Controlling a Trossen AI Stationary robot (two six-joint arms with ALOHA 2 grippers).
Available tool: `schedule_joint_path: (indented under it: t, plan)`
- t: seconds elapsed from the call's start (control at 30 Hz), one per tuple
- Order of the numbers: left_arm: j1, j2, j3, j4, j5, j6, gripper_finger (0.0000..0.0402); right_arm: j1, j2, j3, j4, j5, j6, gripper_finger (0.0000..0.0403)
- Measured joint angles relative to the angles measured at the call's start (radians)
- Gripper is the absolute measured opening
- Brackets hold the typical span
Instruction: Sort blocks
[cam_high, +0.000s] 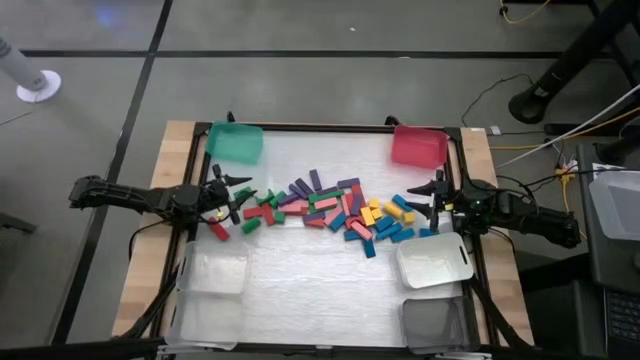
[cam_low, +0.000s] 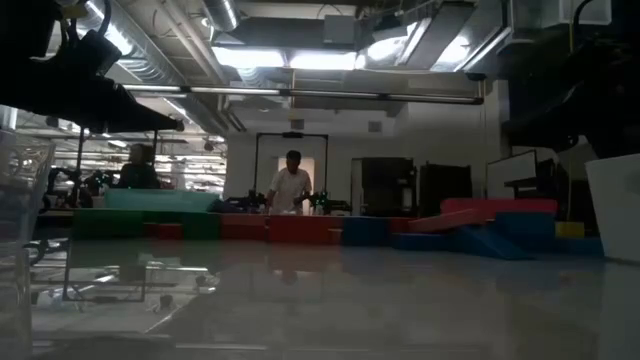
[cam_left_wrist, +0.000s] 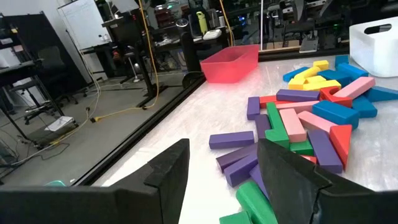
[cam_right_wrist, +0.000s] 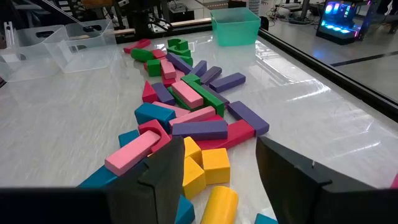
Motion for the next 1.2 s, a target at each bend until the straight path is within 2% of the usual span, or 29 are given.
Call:
schedule_joint_path:
  t: [0.73, 0.83, 1.0, 1.07, 1.2]
  plan:
    - [0.000, 0.000, 0.000, 0.000, 0.000, 0.000, 0.0178, 0.000, 0.000, 0.000, 0.010, 0.000, 0.013, 0.0198]
    - [0.000, 0.000, 0.000, 0.000, 0.000, 0.000, 0.0178, 0.000, 0.000, 0.000, 0.039, 0.000, 0.127, 0.0198]
    - [0.000, 0.000, 0.000, 0.000, 0.000, 0.000, 0.0178, 0.000, 0.000, 0.000, 0.169, 0.010, 0.437, 0.0198]
    - [0.000, 0.000, 0.000, 0.000, 0.000, 0.000, 0.0178, 0.000, 0.000, 0.000, 0.219, 0.043, 0.526, 0.0198]
    - [0.000, 0.000, 0.000, 0.000, 0.000, -0.009, 0.0178, 0.000, 0.000, 0.000, 0.296, 0.178, 0.603, 0.0198]
